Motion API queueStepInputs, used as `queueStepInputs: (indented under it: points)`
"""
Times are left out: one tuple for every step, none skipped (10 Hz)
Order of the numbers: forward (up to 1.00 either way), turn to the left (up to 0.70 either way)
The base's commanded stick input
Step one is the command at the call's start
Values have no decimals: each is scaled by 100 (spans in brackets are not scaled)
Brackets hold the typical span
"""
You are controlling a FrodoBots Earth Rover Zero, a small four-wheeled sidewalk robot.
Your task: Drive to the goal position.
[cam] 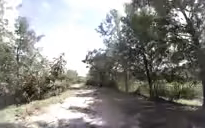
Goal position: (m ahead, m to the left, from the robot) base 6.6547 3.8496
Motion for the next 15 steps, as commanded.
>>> queueStepInputs:
  points:
    - [70, 35]
    - [70, 35]
    - [70, 34]
    - [70, 13]
    - [70, 0]
    - [70, 0]
    - [70, 0]
    - [70, 0]
    - [70, 0]
    - [70, 0]
    - [70, 0]
    - [70, 0]
    - [70, 0]
    - [70, 0]
    - [70, 0]
